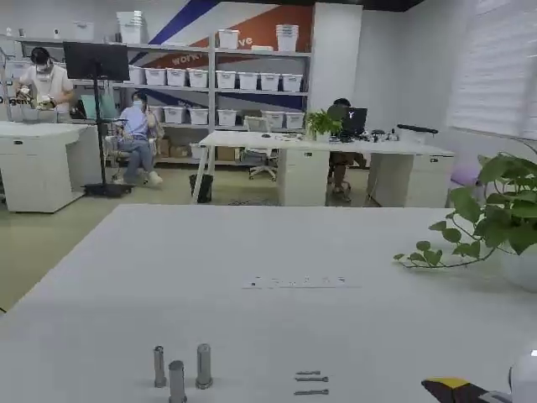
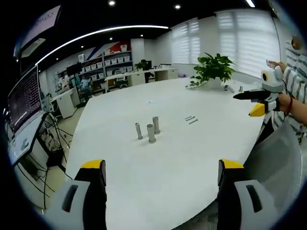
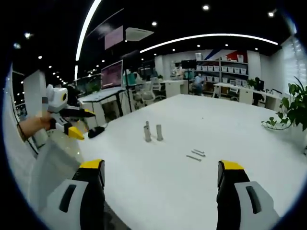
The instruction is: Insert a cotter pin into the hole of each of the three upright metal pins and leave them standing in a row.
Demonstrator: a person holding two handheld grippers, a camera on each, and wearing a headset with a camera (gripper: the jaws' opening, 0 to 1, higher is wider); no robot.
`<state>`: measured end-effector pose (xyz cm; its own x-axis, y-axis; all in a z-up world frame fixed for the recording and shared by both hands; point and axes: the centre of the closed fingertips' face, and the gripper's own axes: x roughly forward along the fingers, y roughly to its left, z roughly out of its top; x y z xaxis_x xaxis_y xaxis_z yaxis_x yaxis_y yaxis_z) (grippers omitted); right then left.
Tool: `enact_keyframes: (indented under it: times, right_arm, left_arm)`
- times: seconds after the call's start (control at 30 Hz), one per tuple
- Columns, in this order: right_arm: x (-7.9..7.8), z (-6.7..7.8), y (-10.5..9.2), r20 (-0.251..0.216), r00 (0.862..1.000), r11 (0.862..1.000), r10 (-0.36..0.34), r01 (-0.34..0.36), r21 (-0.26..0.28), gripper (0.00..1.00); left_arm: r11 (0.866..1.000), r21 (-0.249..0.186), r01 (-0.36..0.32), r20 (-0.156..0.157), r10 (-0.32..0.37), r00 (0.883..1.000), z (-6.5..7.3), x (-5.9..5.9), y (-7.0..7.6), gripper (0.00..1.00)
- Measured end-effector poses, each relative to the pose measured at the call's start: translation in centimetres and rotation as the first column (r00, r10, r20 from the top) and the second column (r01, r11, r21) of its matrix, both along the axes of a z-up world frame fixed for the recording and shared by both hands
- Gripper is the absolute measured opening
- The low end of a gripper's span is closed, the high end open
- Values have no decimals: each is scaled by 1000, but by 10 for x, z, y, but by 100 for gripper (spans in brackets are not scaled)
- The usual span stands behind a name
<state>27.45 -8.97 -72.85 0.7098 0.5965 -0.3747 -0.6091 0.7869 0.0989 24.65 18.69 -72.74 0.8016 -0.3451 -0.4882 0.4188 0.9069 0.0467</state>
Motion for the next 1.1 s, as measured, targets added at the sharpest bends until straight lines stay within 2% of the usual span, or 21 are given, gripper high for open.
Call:
enact_keyframes:
  times: [0.33, 0.47, 0.67, 0.83, 1.1]
  right_arm:
    - [-2, 0, -2, 13, 1000, 1000, -5, 5, -2, 90]
    - [-2, -1, -3, 10, 1000, 1000, -3, 3, -4, 90]
    - [-2, 0, 0, 9, 1000, 1000, 9, -9, -7, 90]
    - [-1, 1, 3, 15, 1000, 1000, 25, -25, -15, 89]
    - [3, -1, 4, 14, 1000, 1000, 23, -22, -6, 83]
  left_arm:
    - [1000, -9, -1, 8, 1, 1000, -2, -1, 0, 83]
    - [1000, 1, -2, 3, 2, 1000, -4, -1, 1, 83]
    - [1000, -5, -4, 24, 4, 1000, -1, -1, 2, 81]
    - [1000, -15, -7, 38, 7, 999, -1, -2, 4, 77]
    - [1000, -12, 0, 42, 1, 999, -6, 1, 5, 68]
